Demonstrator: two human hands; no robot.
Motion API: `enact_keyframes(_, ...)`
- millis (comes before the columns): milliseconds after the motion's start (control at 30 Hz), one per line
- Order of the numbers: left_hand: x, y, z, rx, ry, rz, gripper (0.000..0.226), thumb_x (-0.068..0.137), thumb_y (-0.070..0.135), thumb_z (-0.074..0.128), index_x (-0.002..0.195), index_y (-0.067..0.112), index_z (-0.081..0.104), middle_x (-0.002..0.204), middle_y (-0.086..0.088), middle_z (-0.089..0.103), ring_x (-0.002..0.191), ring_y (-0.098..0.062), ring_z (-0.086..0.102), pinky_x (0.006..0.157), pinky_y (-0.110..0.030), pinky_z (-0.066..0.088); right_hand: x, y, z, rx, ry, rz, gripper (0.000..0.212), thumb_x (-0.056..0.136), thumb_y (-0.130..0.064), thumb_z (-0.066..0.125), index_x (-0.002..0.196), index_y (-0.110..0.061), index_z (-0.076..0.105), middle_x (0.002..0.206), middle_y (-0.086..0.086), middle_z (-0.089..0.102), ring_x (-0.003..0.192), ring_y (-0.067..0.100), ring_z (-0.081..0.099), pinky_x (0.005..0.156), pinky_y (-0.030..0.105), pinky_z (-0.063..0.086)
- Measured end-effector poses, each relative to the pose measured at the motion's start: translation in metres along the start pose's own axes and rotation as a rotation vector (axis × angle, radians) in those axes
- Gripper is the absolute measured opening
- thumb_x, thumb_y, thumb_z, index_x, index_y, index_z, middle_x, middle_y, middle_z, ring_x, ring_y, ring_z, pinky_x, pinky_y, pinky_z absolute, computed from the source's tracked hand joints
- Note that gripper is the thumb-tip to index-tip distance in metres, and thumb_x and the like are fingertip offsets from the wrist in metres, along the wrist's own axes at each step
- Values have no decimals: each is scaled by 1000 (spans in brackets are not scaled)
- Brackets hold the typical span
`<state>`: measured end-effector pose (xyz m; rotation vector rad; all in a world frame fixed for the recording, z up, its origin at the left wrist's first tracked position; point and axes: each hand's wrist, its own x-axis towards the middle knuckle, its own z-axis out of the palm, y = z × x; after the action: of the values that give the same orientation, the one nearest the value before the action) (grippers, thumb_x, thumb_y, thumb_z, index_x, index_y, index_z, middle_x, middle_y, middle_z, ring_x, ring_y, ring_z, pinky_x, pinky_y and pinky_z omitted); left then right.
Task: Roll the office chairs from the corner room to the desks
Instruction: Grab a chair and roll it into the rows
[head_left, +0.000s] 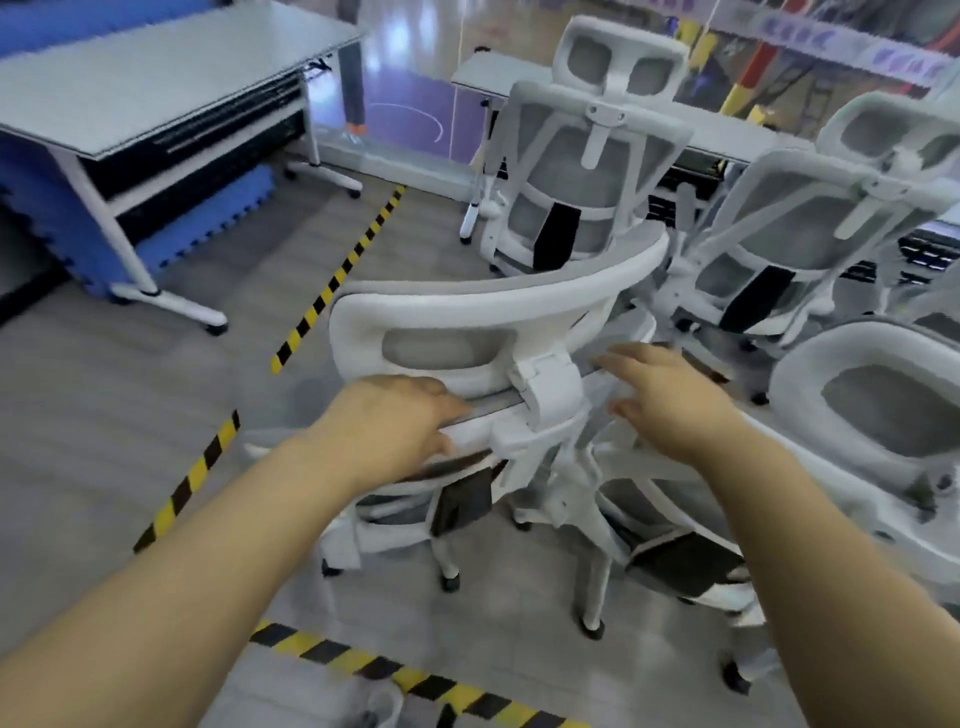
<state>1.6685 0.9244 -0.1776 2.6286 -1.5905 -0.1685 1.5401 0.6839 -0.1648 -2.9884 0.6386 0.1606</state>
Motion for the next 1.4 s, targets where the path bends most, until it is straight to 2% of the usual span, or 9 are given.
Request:
enact_keyframes(200, -14, 9, 10, -102, 60, -197, 40, 93, 35, 52, 132, 42, 47, 126, 9, 57, 119, -17, 50, 86, -34, 48, 8, 8, 18, 61, 93, -103, 47, 92, -22, 56, 137, -30, 47, 144, -4, 41, 132, 19, 36, 95, 32, 38)
enact_keyframes(367, -29, 3, 12, -173, 90, -281, 37, 93, 33, 51, 129, 41, 50, 130, 13, 55, 121, -14, 47, 87, -29, 44, 9, -10, 22, 139, 202, -131, 32, 89, -20, 61, 121, -22, 64, 117, 7, 57, 111, 28, 51, 76, 34, 42)
enact_keyframes(500, -44, -16, 13, -213, 126, -323, 35, 93, 29, 53, 127, 40, 53, 132, 13, 54, 122, -16, 46, 87, -34, 47, 8, -28, 23, 113, 193, -135, 33, 86, -26, 65, 119, -21, 65, 111, 6, 58, 106, 31, 52, 78, 39, 47)
enact_keyframes(733, -67, -76, 11, -263, 180, -296, 33, 91, 18, 55, 120, 32, 61, 124, 10, 62, 113, -20, 55, 84, -34, 48, 8, -81, 32, 150, 162, -57, 46, 82, -43, 65, 121, -19, 63, 118, 4, 53, 114, 26, 45, 86, 35, 41)
enact_keyframes(833, -73, -107, 10, -194, 191, -287, 32, 88, 22, 58, 120, 27, 61, 124, 3, 62, 112, -26, 56, 85, -34, 49, 9, -102, 40, 198, 149, 60, 60, 74, -63, 61, 118, -23, 62, 120, 4, 52, 116, 24, 46, 92, 36, 42)
enact_keyframes(933, -73, -134, 7, -157, 156, -267, 39, 84, 36, 64, 120, 22, 61, 123, -2, 62, 112, -29, 55, 89, -35, 45, 8, -117, 46, 251, 128, 126, 70, 66, -77, 50, 113, -25, 60, 113, 1, 56, 110, 23, 48, 90, 38, 45)
enact_keyframes(1067, -69, -157, 8, -116, 154, -228, 39, 82, 34, 65, 119, 21, 63, 123, -6, 63, 110, -33, 56, 92, -41, 44, 5, -124, 50, 156, 112, 68, 58, 78, -66, 51, 118, -23, 57, 115, 1, 57, 108, 24, 48, 89, 37, 41)
enact_keyframes(1200, -67, -162, 11, -126, 157, -192, 47, 74, 41, 53, 114, 21, 66, 117, -7, 66, 105, -33, 59, 88, -44, 47, 1, -124, 52, 106, 141, 55, 53, 82, -62, 51, 114, -20, 59, 111, 3, 60, 103, 25, 49, 86, 37, 40)
enact_keyframes(1400, -55, -144, 15, -125, 160, -170, 53, 72, 44, 47, 119, 24, 64, 121, -5, 64, 111, -30, 57, 92, -41, 38, -10, -105, 54, 96, 146, 89, 53, 83, -62, 50, 114, -21, 58, 112, 1, 59, 106, 24, 48, 88, 37, 38)
